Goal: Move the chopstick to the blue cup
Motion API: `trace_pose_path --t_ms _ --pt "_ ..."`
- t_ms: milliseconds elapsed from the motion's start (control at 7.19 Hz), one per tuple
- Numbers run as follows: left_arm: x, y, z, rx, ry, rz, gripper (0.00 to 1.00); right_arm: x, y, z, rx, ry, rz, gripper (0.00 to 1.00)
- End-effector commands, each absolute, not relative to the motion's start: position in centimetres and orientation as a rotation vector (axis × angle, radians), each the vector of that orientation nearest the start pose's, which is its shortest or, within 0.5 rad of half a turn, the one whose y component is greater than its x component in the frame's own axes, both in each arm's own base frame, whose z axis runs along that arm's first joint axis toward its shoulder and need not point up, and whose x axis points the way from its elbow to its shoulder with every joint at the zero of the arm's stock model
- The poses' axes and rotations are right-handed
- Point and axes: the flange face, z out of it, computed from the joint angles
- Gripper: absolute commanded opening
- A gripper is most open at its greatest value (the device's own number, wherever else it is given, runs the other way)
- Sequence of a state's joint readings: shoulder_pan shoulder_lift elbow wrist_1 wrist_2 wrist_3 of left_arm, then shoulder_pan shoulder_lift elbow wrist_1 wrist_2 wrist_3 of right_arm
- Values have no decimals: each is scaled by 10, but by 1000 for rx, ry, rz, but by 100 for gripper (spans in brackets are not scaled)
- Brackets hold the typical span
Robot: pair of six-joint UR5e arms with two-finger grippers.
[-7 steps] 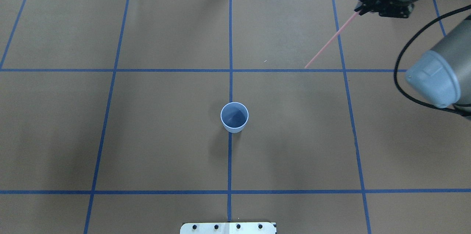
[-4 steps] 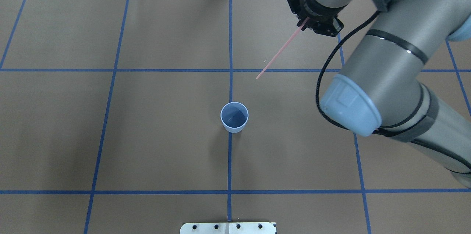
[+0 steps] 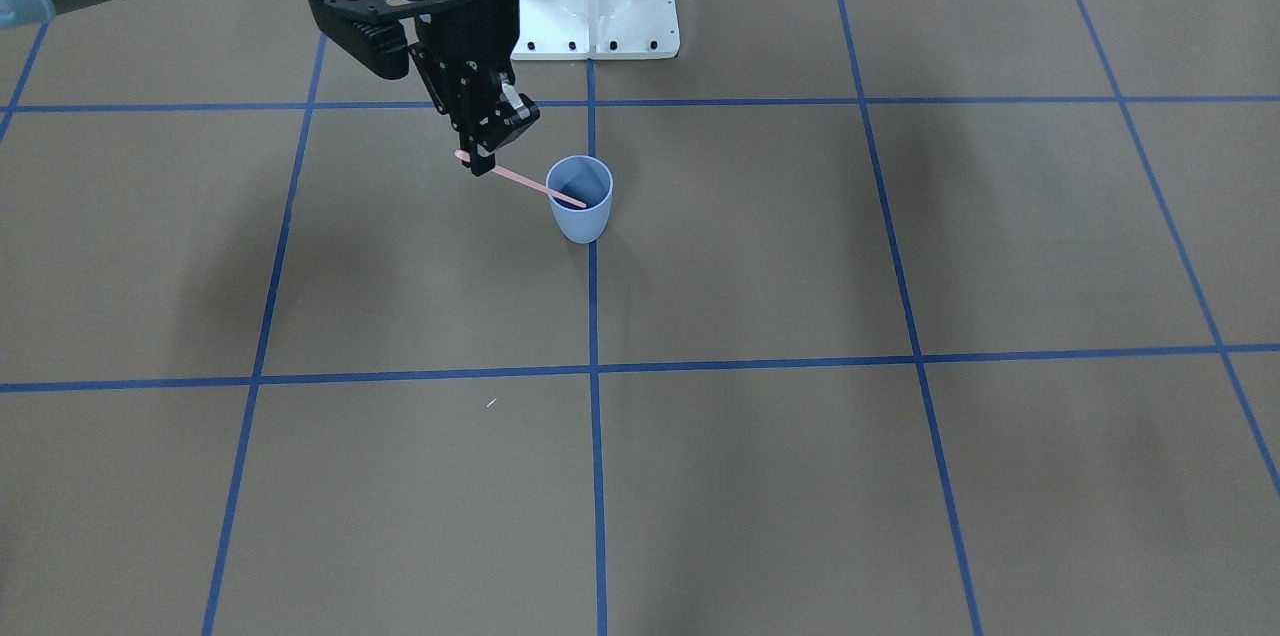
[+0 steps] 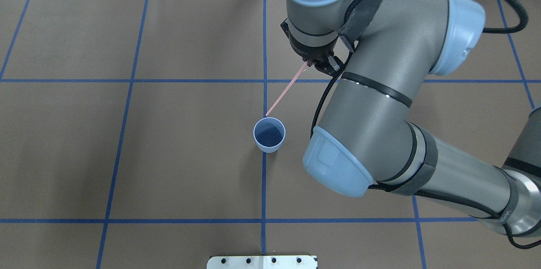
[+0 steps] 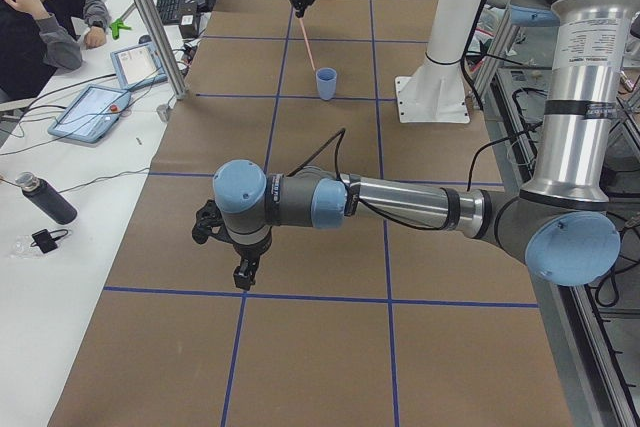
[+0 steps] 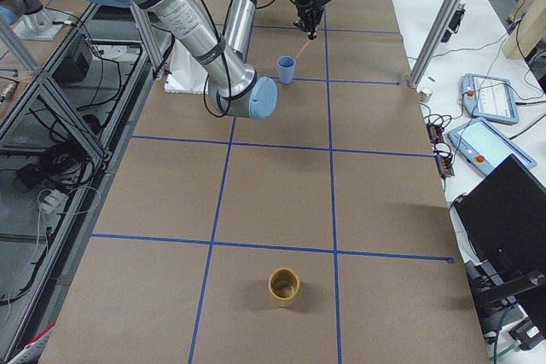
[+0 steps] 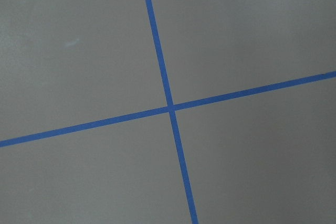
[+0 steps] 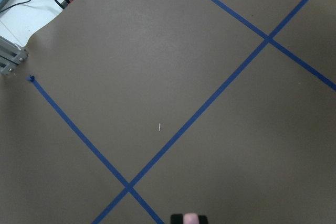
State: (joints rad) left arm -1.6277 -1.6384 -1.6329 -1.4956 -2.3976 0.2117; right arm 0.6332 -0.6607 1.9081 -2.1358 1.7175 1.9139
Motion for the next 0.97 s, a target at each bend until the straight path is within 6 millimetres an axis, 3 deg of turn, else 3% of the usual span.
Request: trace_pose_path --t_ms 0,417,556,834 --pt "-89 -517 599 160 814 170 99 -439 -431 71 -57 -672 856 0" --pt "-89 -517 599 160 814 170 99 -466 -427 81 -40 -634 839 0" --pt "-89 -517 599 160 814 170 99 -470 -428 82 -36 -643 837 29" --pt "-89 -517 599 160 814 170 99 -471 -429 82 -8 -641 832 100"
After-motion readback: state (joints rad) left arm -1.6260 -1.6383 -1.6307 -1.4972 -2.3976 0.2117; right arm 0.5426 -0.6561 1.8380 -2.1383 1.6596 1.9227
